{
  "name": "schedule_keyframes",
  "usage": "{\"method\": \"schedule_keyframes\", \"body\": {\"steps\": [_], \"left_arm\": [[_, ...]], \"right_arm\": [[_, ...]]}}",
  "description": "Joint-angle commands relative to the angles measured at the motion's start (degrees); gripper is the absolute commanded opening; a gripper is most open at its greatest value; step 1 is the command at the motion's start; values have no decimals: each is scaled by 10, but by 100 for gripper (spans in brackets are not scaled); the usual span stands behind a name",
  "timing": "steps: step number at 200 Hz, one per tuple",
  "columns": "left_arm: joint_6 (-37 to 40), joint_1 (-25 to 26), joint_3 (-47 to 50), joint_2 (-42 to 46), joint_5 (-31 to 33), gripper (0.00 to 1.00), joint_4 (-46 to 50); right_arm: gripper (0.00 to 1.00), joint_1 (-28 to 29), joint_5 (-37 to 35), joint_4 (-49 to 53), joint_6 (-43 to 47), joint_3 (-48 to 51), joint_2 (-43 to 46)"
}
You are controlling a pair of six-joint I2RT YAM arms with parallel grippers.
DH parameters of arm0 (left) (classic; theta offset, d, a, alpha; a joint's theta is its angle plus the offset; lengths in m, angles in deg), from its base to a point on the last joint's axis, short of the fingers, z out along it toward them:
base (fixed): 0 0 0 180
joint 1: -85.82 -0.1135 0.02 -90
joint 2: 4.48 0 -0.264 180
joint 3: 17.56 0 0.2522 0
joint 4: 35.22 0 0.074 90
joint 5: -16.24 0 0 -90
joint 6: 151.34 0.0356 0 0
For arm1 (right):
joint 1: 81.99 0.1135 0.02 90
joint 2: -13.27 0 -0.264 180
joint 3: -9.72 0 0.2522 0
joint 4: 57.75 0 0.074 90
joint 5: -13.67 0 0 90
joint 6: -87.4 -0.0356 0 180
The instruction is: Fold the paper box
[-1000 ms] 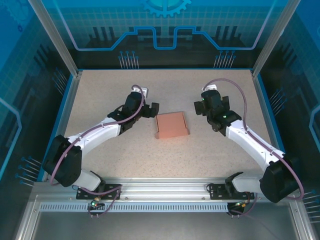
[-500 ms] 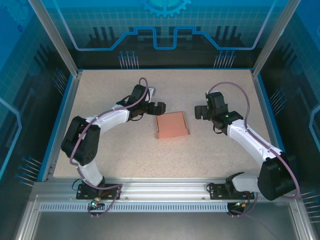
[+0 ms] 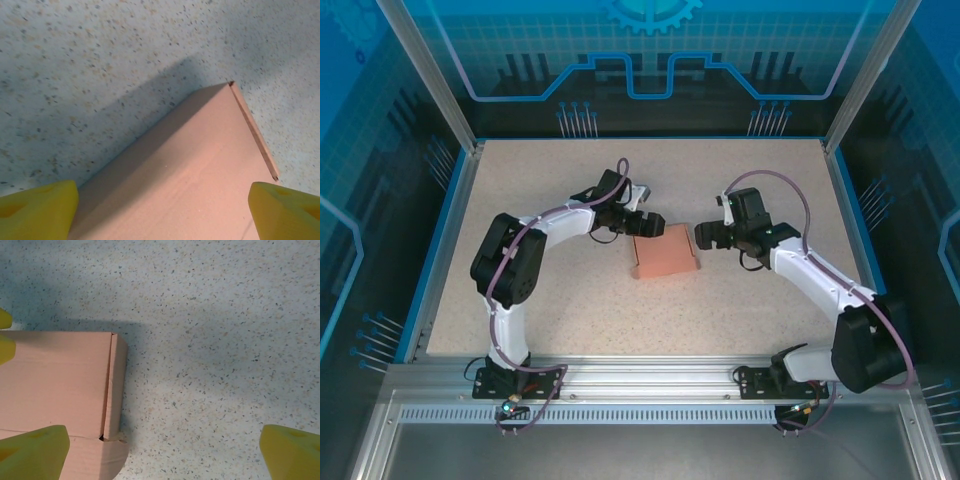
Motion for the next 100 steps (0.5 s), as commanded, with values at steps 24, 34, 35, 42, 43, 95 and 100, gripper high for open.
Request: {"method": "schedule_keyframes", "body": {"steps": [24,34,35,42,43,95,100], "left_arm": [[9,3,39,30,-57,84,16],[6,6,53,41,-62,84,11],[6,6,54,43,-63,84,11],[4,10,64,49,-68,83,8],[4,10,65,49,-69,83,8],[-15,36,111,88,-73,78,-11],[-15,36,111,88,-67,78,-12]], "right_arm": [[98,4,20,25,11,-6,-16],[98,6,24,32,13,-8,-18],[98,6,24,33,12,-8,-18],[98,5,30,39,13,-11,-19],[98,5,31,39,14,-11,-19],[98,5,62,72,15,-7,-16],[98,4,74,71,11,-3,-16]]}}
